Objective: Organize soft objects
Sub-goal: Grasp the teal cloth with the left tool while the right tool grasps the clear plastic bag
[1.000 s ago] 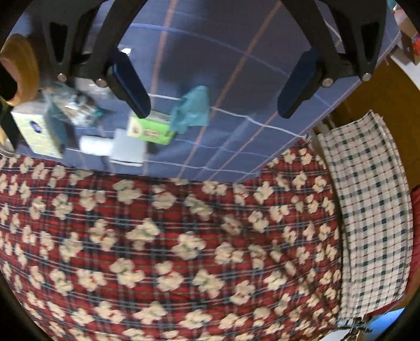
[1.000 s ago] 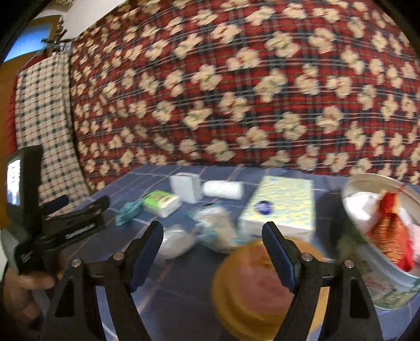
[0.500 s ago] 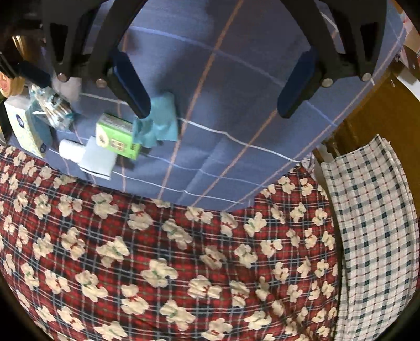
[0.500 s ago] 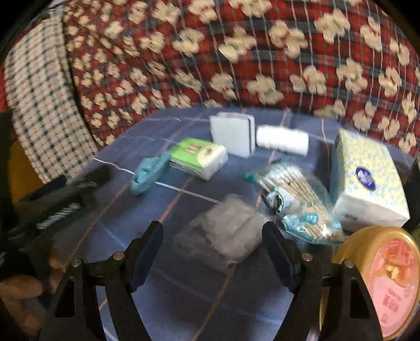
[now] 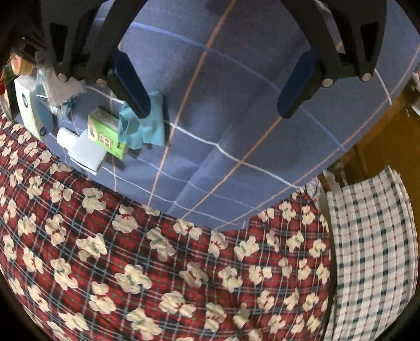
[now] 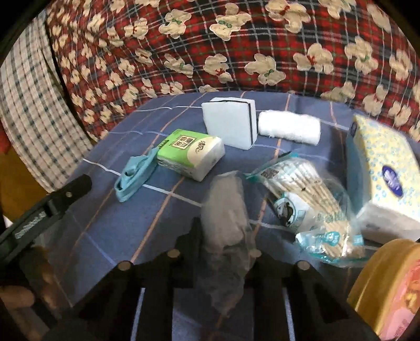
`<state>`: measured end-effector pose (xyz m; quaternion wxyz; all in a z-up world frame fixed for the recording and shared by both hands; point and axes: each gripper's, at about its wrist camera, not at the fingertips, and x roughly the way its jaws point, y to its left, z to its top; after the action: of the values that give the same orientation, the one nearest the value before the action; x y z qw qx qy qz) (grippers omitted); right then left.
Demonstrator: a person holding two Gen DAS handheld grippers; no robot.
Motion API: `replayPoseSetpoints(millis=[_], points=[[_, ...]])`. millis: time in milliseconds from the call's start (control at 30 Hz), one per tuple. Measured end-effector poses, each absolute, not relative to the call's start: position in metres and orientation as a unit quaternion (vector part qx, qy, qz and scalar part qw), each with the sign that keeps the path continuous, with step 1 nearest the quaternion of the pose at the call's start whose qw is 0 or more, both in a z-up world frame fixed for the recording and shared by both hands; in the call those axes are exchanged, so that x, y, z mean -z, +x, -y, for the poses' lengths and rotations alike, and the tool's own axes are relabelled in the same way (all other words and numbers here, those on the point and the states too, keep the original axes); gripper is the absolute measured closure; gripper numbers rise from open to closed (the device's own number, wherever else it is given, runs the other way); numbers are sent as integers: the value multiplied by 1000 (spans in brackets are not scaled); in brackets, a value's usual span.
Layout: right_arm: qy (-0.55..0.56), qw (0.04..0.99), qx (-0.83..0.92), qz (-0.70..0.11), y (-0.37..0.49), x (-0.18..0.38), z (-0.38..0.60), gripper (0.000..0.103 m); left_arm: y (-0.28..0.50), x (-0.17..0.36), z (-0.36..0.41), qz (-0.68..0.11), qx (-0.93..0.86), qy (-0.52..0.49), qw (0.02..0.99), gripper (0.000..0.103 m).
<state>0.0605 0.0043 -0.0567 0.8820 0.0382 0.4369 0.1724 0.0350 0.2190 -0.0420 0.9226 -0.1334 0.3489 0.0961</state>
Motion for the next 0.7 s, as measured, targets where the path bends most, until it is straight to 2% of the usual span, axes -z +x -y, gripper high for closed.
replayPoseSetpoints(millis=[100, 267, 433, 533, 600, 633, 667, 700], points=[[79, 875, -219, -425, 54, 54, 3, 86, 37, 47, -225, -357, -89, -156, 917, 5], [58, 897, -248, -361, 28, 28, 1, 86, 35, 48, -230, -350, -78, -177, 916, 5], [3, 926, -221, -307, 6, 13, 3, 86, 30, 37, -208, -327, -49, -138, 934, 5], [-5, 933, -211, -292, 3, 9, 8, 86, 41, 33, -180, -346, -12, -88, 934, 5], [-6, 934, -208, -289, 3, 8, 10, 86, 55, 35, -162, -367, 7, -60, 928, 10], [-4, 933, -211, -292, 4, 9, 11, 86, 61, 36, -156, -374, 6, -51, 926, 20], [-3, 932, -212, -294, 3, 10, 10, 86, 69, 38, -152, -384, 3, -42, 923, 38], [-5, 932, -212, -294, 3, 10, 11, 86, 77, 41, -150, -395, -4, -35, 918, 48]])
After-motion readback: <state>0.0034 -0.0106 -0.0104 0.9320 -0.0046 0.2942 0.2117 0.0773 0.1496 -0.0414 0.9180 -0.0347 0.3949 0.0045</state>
